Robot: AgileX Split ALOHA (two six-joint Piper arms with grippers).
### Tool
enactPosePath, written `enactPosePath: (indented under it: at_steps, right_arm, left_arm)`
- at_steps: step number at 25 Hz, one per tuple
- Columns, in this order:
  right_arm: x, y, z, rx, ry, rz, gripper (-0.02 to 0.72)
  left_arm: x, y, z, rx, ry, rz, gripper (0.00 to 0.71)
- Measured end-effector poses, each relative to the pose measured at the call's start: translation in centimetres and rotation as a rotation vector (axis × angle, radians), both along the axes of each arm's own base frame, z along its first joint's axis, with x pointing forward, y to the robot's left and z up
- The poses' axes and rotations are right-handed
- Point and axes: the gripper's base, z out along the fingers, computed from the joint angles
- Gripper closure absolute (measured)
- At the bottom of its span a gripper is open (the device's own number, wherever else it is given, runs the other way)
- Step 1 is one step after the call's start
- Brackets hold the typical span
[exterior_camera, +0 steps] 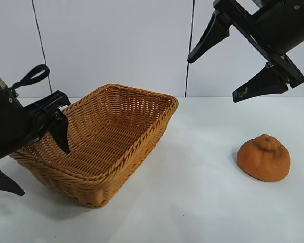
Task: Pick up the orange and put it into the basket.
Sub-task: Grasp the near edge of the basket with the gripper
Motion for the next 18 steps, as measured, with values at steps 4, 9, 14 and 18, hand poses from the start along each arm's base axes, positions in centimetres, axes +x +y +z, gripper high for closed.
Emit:
enactPosePath:
  at_steps: [4, 9, 14, 18]
  right_arm:
    - [0.00, 0.00, 0.00, 0.000, 0.000, 0.000, 0.029]
    - [0.00, 0.00, 0.00, -0.001, 0.000, 0.000, 0.029]
    - [0.00, -0.01, -0.01, -0.002, 0.000, 0.001, 0.029]
    - [-0.01, -0.02, -0.02, -0.005, -0.001, 0.002, 0.029]
  left_arm:
    - [0.31, -0.11, -1.28, 0.008, 0.011, 0.002, 0.130]
    - [0.32, -0.12, -1.34, 0.008, 0.012, 0.003, 0.352]
    - [0.42, -0.19, -1.29, -0.010, 0.009, 0.031, 0.610]
    - [0.26, -0.25, -1.26, 0.009, 0.032, 0.005, 0.628]
